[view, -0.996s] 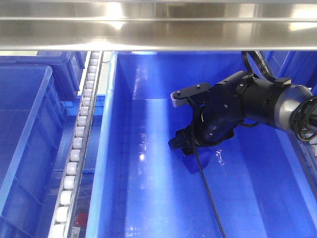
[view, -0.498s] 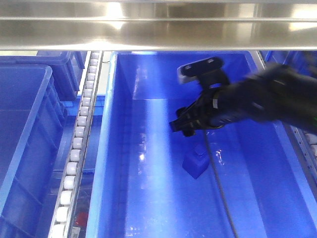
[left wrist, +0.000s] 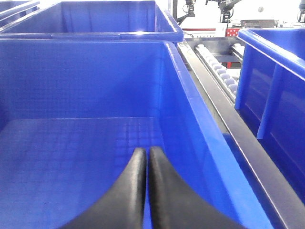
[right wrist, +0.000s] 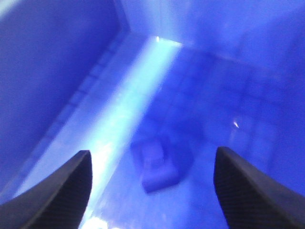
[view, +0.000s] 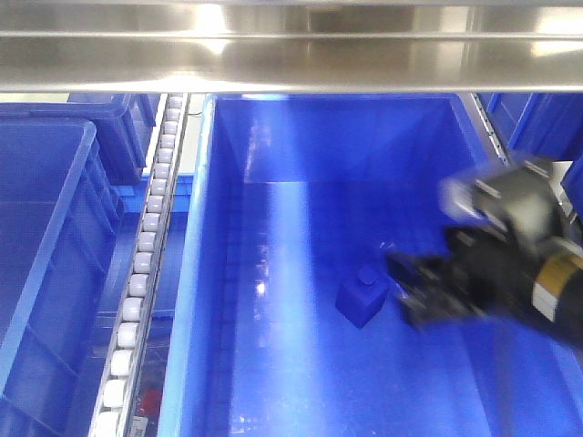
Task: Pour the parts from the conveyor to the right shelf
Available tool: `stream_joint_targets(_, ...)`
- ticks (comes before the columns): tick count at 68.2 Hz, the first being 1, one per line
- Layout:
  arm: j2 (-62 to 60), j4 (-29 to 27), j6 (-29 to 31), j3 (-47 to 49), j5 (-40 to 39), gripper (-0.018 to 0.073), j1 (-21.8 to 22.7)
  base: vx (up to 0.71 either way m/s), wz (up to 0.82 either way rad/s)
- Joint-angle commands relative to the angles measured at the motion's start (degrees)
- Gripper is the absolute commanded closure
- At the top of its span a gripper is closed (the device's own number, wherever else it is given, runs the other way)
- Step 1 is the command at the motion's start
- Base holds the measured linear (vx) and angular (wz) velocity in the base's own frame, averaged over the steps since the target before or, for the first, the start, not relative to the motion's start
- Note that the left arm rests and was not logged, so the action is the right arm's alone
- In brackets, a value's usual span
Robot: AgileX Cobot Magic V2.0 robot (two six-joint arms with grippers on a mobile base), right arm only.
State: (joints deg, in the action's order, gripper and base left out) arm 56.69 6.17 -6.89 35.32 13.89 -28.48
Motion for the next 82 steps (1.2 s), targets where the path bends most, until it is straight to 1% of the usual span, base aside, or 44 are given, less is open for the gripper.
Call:
stream_joint_targets(1,-7.68,0.13,0.30,-1.85,-4.50,0.0062,0.04,0.00,0.00)
stream_joint_targets(18,-28.63,0.09,0.30,-6.17,2.39,0.0062,0.04,0.00,0.00)
stream_joint_targets(26,-38.33,0.62,0.56,-9.15,2.60,0.0062,0.09,0.00,0.00)
stream_joint_targets(34,-44.70,1.15,0.56,-12.81,2.36,0.0062,0.09,0.00,0.00)
stream_joint_targets(45,-48.41,1.15,2.10,-16.37,-1.98,0.0062,0.09,0.00,0.00)
stream_joint_targets(50,-48.40,1.15,3.36,-16.78,-2.06,0.0062,0.09,0.00,0.00)
stream_joint_targets(65,-48.40,1.10,3.31,-17.19,-2.15,0.0070,0.09,0.00,0.00)
stream_joint_targets(69,-48.40,1.10,3.31,-17.19,-2.15,0.0095,0.09,0.00,0.00)
stream_joint_targets(74,-48.40,1.10,3.31,-17.19,-2.29,0.0163,0.09,0.00,0.00)
stream_joint_targets(82,-48.40,1.10,3.31,-17.19,-2.58,0.0372,0.09,0.00,0.00)
